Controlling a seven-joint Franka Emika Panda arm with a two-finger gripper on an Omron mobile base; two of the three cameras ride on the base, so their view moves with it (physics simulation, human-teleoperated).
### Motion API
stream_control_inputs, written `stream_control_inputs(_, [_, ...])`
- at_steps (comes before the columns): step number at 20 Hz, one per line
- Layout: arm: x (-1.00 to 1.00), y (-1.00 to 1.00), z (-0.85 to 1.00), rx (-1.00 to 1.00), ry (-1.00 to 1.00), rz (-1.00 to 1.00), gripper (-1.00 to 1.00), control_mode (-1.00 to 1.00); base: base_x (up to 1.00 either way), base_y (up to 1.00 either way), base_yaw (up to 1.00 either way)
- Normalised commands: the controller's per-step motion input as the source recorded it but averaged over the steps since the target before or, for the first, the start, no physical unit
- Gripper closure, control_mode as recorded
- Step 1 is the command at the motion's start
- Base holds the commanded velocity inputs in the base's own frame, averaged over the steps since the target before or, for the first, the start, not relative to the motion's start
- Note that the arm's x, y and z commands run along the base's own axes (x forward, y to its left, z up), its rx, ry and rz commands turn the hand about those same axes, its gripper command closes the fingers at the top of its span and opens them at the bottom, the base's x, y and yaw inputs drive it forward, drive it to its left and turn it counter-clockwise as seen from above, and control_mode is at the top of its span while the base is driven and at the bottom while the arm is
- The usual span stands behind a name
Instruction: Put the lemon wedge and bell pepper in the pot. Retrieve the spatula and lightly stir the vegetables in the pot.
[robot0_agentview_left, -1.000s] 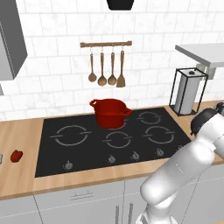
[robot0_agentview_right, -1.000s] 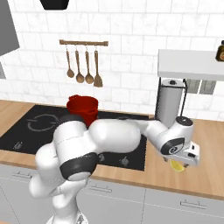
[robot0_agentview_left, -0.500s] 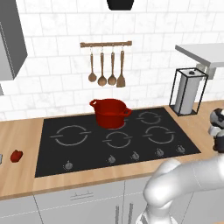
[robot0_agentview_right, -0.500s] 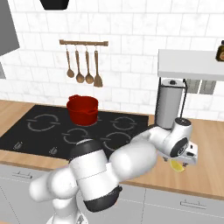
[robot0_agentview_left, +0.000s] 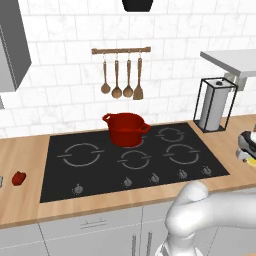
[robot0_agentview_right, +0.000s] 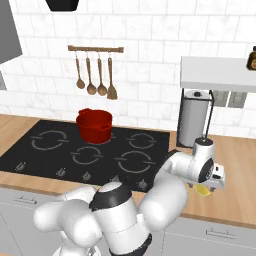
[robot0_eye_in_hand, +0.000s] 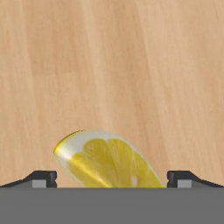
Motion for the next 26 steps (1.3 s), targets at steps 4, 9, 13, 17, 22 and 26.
stream_control_inputs(4, [-0.03, 0.00, -0.35, -0.11, 0.00, 0.09, -1.00, -1.00, 0.00, 0.00, 0.00])
stream_control_inputs(9, [0.00, 0.00, -0.38, -0.09, 0.00, 0.08, -1.00, -1.00, 0.00, 0.00, 0.00])
stream_control_inputs(13, [0.00, -0.07, -0.39, -0.02, 0.00, 0.07, 1.00, -1.00, 0.00, 0.00, 0.00])
stream_control_inputs(17, [0.01, -0.23, -0.39, 0.00, 0.01, 0.04, 1.00, -1.00, 0.00, 0.00, 0.00])
stream_control_inputs(22, [0.09, -0.63, -0.36, 0.07, 0.09, 0.00, 1.00, -1.00, 0.00, 0.00, 0.00])
stream_control_inputs(26, [0.00, -0.51, -0.34, 0.11, 0.06, 0.00, 1.00, -1.00, 0.00, 0.00, 0.00])
